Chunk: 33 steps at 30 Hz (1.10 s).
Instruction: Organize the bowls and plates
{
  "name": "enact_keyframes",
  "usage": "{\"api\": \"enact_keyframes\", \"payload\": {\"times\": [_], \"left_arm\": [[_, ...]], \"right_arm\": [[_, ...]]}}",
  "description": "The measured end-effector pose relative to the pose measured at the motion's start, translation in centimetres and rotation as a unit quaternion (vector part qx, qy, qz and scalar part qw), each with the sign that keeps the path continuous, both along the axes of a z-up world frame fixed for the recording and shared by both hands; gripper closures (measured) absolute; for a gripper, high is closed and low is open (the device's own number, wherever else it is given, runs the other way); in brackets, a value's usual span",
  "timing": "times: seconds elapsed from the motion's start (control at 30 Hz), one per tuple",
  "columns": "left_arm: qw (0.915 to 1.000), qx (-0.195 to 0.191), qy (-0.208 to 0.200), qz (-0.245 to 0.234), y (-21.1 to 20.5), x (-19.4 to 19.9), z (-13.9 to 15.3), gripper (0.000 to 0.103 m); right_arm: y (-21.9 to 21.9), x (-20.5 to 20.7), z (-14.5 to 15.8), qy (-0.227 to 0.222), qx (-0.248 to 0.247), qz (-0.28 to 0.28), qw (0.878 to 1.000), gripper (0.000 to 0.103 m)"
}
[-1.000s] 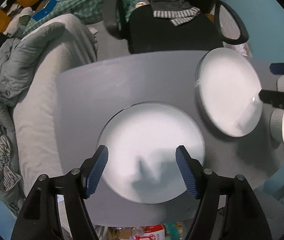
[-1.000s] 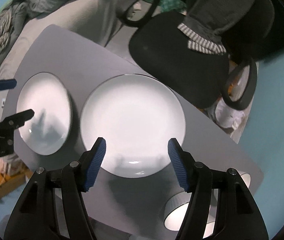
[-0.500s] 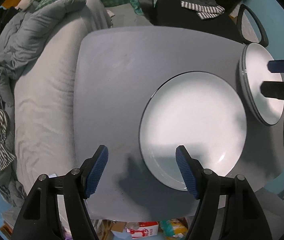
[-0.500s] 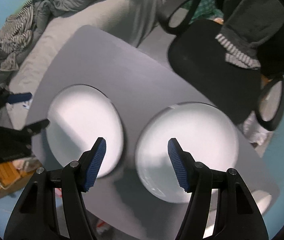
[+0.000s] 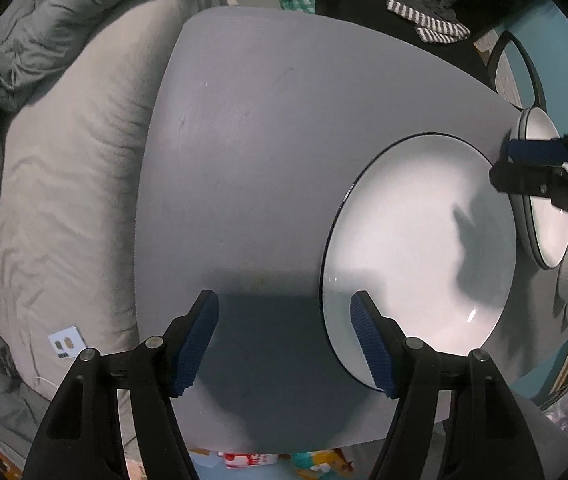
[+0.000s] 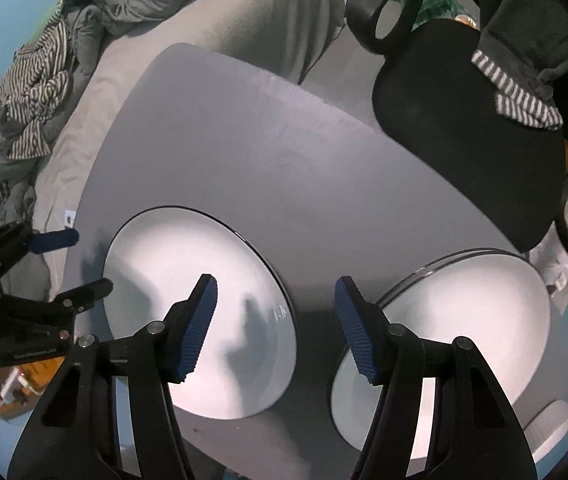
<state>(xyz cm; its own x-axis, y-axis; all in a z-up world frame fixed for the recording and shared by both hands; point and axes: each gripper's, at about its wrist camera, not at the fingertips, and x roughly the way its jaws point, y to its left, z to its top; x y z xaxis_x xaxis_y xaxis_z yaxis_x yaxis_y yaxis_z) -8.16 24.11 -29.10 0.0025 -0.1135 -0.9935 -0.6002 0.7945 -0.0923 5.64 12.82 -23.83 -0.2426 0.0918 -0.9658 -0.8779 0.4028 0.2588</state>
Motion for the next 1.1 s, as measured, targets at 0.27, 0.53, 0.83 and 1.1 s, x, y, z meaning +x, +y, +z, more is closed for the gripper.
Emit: {"api": "enact_keyframes", "payload": {"times": [0.27, 0.53, 0.83, 1.1], "left_arm": [[0.9997, -0.018, 0.005, 0.018, 0.5, -0.3, -1.1, 0.045], [0.9988, -0.043, -0.009, 0.022, 0.0, -0.4, -1.3, 0.067], [0.9983, -0.053, -0.021, 0.01, -0.9, 0.2, -1.3, 0.093], [0.9979, -0.055, -0.026, 0.023, -0.7, -0.2, -1.4, 0.094]], "right_arm": [[0.0, -0.3, -1.4, 0.015, -0.015, -0.001, 1.0, 0.06], [-0.9, -1.2, -2.4, 0.017, -0.029, 0.004, 0.999, 0.07], [-2.4, -1.1, -3.3, 0.021, -0.043, 0.004, 0.999, 0.088], [-3.7, -0.4, -3.6, 0.051, -0.037, -0.034, 0.997, 0.093]]}}
